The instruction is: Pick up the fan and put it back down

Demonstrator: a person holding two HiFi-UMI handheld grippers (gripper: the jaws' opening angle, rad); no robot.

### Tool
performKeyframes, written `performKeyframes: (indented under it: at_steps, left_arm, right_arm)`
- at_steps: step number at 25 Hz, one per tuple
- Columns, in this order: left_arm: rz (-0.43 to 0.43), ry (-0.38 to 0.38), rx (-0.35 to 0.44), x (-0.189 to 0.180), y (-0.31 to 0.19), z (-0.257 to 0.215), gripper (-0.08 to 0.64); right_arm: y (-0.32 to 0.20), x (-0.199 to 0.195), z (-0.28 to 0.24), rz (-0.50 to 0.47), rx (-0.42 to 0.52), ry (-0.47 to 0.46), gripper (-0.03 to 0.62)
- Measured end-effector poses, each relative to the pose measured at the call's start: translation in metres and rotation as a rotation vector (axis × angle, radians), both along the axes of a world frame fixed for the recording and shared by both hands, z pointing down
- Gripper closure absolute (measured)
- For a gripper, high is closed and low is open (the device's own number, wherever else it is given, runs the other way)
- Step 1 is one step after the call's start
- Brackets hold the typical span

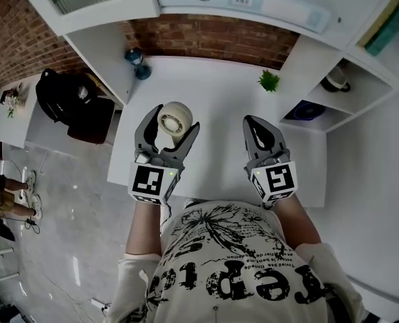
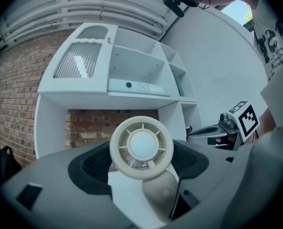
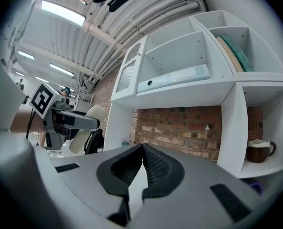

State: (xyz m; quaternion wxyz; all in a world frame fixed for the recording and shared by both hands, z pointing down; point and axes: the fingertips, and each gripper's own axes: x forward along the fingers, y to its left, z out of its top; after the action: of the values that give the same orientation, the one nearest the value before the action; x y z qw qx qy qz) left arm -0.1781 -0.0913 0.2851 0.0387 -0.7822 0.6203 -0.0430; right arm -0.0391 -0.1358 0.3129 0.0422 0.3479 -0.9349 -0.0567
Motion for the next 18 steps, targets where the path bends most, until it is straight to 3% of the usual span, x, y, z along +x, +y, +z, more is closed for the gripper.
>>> performKeyframes:
  at_steps: [7, 18]
  left_arm:
    - [0.003, -0.037, -0.015, 0.002, -0.007, 0.005, 0.178]
    - [0.042, -0.026, -0.258, 0.005, -0.043, 0.100, 0.178]
  right_arm:
    - [-0.007, 0.003, 0.011, 0.017, -0.033, 0.007, 0.580]
    - [-0.017, -0.002, 0.056, 0.031, -0.133, 0.055, 0.580]
